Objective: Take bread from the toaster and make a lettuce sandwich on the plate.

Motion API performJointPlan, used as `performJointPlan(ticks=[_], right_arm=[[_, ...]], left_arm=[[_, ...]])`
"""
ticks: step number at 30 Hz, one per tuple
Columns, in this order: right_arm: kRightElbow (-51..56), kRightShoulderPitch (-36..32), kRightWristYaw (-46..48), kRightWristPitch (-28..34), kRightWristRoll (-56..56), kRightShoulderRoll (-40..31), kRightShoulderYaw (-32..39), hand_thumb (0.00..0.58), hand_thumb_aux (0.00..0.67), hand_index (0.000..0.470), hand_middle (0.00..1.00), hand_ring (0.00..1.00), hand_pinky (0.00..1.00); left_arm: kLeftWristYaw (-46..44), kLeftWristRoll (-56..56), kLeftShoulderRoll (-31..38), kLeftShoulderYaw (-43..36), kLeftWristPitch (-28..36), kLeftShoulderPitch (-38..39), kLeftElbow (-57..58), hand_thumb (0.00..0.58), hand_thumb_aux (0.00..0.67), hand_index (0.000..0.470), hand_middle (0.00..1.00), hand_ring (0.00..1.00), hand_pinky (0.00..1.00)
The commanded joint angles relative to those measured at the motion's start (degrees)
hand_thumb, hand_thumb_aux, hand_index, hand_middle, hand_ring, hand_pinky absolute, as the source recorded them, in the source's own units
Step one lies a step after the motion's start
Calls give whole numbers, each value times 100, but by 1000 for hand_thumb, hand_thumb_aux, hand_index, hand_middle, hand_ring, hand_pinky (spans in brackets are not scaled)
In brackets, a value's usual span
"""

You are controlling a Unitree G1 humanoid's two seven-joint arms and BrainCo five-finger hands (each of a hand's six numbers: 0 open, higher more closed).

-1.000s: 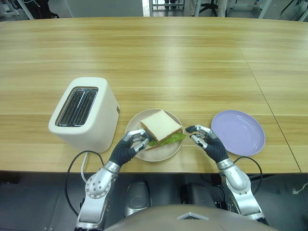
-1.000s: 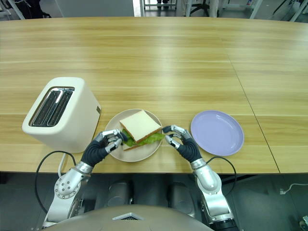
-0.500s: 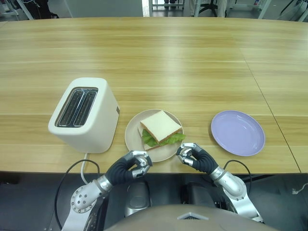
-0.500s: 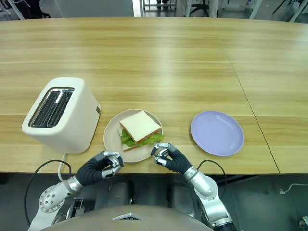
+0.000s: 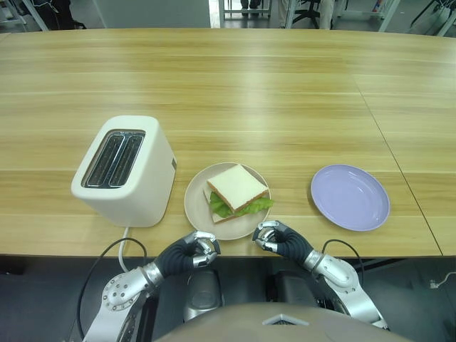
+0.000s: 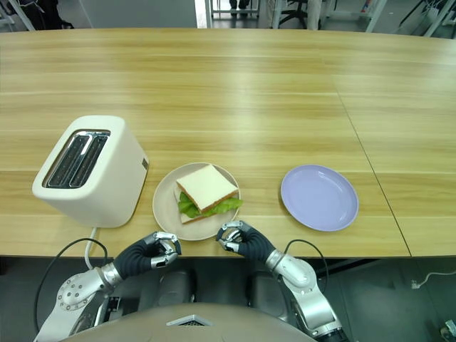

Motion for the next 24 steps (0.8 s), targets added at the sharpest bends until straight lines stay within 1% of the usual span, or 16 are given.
performJointPlan(ticks=[1,5,9,12,15,18,24], right_arm=[[403,-72,-81,278,-199,37,36,580,670,460,1000,1000,1000],[527,-119,-24,581,-146,74,0,580,670,460,1000,1000,1000],[469,-119,98,968,52,130,-32,580,670,460,1000,1000,1000],[409,-125,160,1126,142,163,-18,580,670,460,1000,1000,1000],[408,-200,137,1199,154,237,-25,580,670,460,1000,1000,1000],[417,-310,98,1249,198,343,-80,580,670,460,1000,1000,1000],[625,-558,-20,1218,192,558,-167,580,670,460,1000,1000,1000]], left_arm=[[118,342,-74,-128,160,-231,375,580,670,460,1000,1000,1000],[36,390,-60,-210,270,-280,461,580,670,460,1000,1000,1000],[-208,89,-11,-186,574,-256,423,580,670,460,1000,1000,1000],[-312,-39,4,-164,765,-205,345,580,670,460,1000,1000,1000],[-133,158,-2,-166,964,-317,310,580,670,460,1000,1000,1000],[227,339,-105,-135,1274,-512,304,580,670,460,1000,1000,1000],[759,592,-323,-103,1782,-1241,604,580,670,460,1000,1000,1000]])
